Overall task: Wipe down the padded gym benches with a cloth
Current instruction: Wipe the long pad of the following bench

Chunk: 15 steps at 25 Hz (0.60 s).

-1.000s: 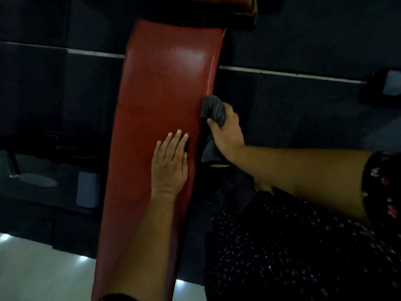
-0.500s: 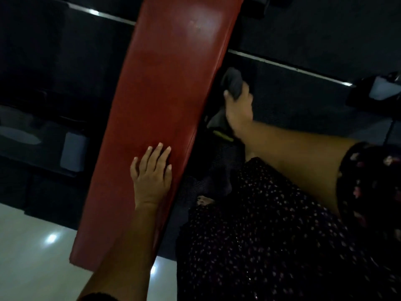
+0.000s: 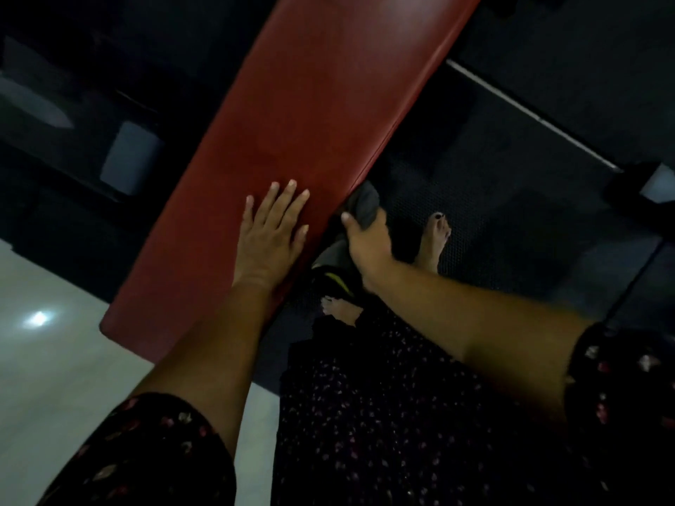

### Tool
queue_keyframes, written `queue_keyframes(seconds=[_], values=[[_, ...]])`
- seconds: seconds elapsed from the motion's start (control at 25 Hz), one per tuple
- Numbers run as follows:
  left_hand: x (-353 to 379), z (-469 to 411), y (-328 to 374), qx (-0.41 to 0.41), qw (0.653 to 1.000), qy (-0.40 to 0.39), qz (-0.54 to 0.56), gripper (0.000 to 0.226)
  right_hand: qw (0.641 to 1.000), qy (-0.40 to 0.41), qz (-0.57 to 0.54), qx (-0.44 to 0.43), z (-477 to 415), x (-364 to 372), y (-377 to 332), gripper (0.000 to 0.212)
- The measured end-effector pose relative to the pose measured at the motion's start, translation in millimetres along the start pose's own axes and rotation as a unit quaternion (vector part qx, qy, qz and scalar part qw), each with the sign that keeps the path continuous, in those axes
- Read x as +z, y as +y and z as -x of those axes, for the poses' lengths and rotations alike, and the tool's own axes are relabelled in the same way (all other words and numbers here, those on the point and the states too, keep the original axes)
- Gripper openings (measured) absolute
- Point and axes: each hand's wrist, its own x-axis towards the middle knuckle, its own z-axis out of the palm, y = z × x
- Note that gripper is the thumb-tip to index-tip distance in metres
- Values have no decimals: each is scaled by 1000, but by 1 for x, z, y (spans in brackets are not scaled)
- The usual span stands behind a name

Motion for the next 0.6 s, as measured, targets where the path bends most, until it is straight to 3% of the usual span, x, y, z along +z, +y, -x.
queue_keyframes(seconds=[0.2, 0.36, 0.48, 0.6], values=[[-4, 26, -19, 12, 1000, 2, 1, 52, 994, 83, -32, -59, -70, -49, -65, 64], [-1, 41, -22, 12, 1000, 21, -8, 50, 995, 90, -19, -32, -29, -7, -35, 67], [3, 57, -26, 3, 998, 52, -18, 50, 998, 47, -11, 30, 35, 33, 28, 59], [8, 77, -27, -23, 998, 56, -13, 51, 994, -72, 1, 79, 74, 44, 67, 45]])
